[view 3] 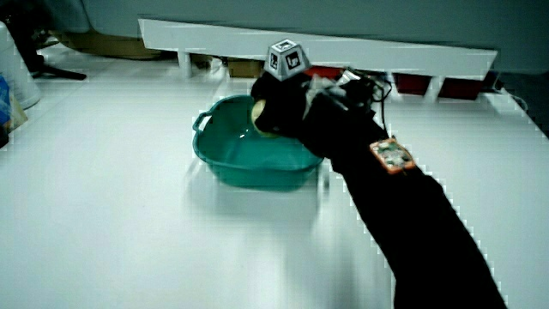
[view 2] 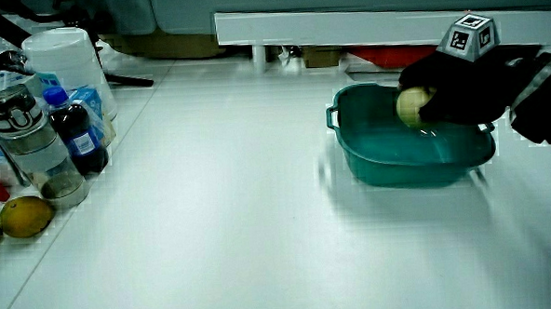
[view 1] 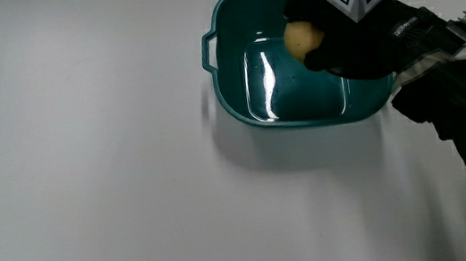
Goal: Place pear into plate
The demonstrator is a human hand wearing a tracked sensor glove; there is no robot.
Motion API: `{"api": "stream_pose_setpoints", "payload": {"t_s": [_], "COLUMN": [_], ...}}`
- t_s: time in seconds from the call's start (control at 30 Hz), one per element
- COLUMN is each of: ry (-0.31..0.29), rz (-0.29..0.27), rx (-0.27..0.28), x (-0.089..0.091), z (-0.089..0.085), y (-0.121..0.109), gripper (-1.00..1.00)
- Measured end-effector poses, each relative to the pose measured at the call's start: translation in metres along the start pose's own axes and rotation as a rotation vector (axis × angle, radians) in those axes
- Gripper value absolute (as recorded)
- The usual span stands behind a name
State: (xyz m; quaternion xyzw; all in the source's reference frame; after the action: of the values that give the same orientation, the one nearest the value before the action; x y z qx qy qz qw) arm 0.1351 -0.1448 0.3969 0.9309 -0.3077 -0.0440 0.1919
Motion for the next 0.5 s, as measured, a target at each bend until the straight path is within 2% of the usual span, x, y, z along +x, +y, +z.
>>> {"api": "stream_pose_setpoints", "payload": {"t_s": [0.1, 0.13, 0.2, 0.5], "ry": [0.006, -0.001, 0.006, -0.006], "rz": [-0.005, -0.017, -0.013, -0.019], "rx": [-0.017, -0.006, -0.031, -0.05], "x": [0.002, 0.002, 0.003, 0.001], "z": [-0.005, -0.006, -0.013, -0.022], "y": [0.001, 0.001, 0.004, 0.005], "gripper": [0.0, 0.0, 0.0, 0.0]}}
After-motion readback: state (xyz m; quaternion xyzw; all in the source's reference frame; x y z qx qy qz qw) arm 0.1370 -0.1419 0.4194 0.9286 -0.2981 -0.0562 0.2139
